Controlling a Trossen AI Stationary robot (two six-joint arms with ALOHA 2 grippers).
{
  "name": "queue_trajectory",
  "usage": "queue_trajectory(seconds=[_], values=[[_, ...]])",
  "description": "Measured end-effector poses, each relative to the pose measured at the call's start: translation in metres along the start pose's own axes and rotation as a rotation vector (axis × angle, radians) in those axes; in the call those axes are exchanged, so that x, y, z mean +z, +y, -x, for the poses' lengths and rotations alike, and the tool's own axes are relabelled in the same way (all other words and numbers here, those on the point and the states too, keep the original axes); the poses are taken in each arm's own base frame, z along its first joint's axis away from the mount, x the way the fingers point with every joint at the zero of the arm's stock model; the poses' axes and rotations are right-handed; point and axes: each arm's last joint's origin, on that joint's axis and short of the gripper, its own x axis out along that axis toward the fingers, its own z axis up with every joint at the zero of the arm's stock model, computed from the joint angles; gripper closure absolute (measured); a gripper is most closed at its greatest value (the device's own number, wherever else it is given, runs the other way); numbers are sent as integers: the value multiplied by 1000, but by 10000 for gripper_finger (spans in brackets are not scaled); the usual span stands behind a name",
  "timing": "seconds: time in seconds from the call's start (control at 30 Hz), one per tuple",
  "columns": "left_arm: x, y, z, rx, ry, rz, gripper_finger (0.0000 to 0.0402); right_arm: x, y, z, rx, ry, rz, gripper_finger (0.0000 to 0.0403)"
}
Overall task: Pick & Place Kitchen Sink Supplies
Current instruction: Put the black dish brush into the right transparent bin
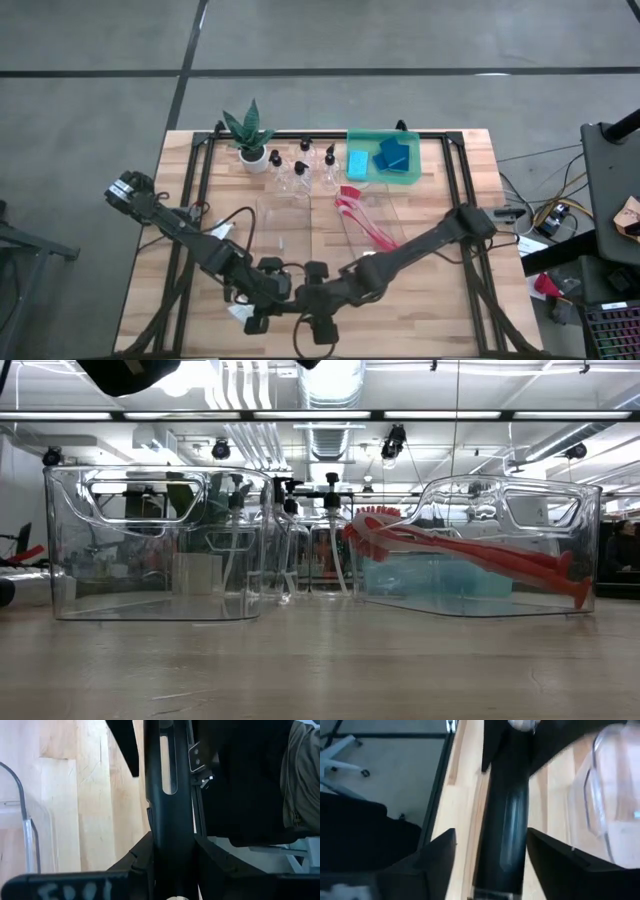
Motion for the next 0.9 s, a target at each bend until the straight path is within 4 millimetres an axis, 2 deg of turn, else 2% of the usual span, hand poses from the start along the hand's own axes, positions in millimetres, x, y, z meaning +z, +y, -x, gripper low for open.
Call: queue_trajectory(seconds=[0.27,0.4,0.57,0.73,0.9], values=[[0,1,0,15,-7,16,298,-4,-3,-5,-31,27,-23,289],[1,1,0,25,-19,14,286,-4,-3,-3,-32,37,-19,292],[2,1,4,43,-45,-1,243,-7,-5,-2,-40,74,-23,292],[4,-1,19,42,-102,-40,199,-14,-7,-4,-77,121,-66,291],[5,-3,43,34,-175,-65,185,-20,-13,-3,-168,159,-88,292]])
